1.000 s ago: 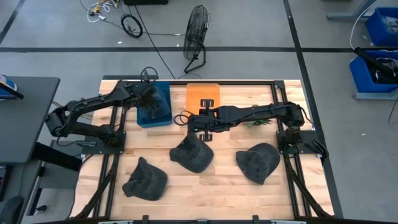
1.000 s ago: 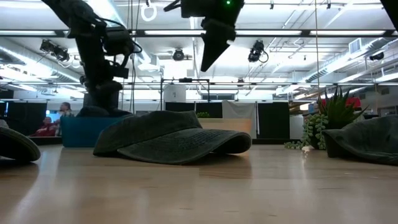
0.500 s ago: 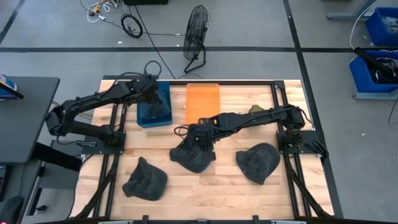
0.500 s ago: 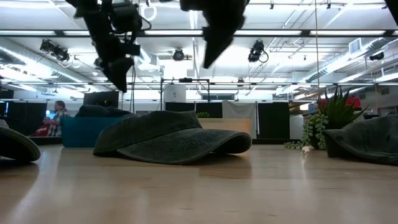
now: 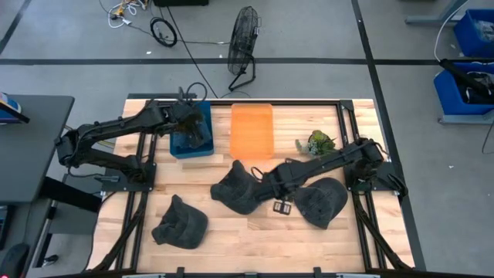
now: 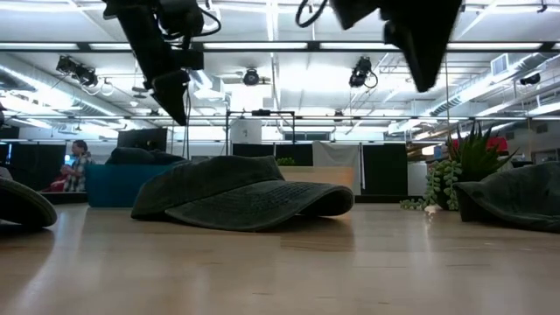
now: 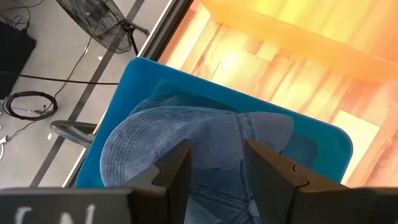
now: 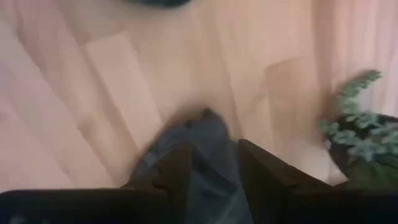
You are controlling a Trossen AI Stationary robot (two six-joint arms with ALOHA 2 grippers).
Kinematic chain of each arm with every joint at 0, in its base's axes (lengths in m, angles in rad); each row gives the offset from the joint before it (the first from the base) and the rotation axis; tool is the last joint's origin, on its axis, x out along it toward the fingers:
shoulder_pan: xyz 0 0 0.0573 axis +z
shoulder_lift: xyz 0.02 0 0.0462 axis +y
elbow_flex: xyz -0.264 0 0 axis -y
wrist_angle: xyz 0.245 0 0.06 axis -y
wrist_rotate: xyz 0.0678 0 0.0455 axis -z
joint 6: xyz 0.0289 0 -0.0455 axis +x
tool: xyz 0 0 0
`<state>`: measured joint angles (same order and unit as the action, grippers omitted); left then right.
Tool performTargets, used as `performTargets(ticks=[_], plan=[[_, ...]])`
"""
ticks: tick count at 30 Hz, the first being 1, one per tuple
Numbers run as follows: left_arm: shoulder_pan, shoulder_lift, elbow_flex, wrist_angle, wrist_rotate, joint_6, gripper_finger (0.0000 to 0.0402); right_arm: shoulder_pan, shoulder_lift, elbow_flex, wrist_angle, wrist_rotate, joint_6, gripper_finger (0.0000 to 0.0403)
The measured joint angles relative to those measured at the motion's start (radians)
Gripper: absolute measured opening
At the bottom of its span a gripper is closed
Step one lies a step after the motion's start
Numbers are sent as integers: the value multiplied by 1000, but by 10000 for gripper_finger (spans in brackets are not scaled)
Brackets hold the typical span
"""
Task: Pick & Place hat
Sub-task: Put the right black cap into the orange bin
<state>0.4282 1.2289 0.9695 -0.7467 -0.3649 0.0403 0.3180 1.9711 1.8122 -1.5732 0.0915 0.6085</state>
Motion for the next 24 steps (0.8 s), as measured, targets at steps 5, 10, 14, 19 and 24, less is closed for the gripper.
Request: performTargets(ticks=[5,10,14,19,24], plan=[[0,0,0,0,0,-1,151,78,-60,-141,32,-70,55,135],[0,0,0,4,0,30,151,136,-188,-360,38,-75,252,135],[0,0,0,9,0,31,151,159,-327,-528,109,-104,344,135],[0,0,0,24,0,31,151,159,-496,-750,247,-119,484,135],[0,0,0,27,0,30,151,161,-550,-888,319,-171,620,135]])
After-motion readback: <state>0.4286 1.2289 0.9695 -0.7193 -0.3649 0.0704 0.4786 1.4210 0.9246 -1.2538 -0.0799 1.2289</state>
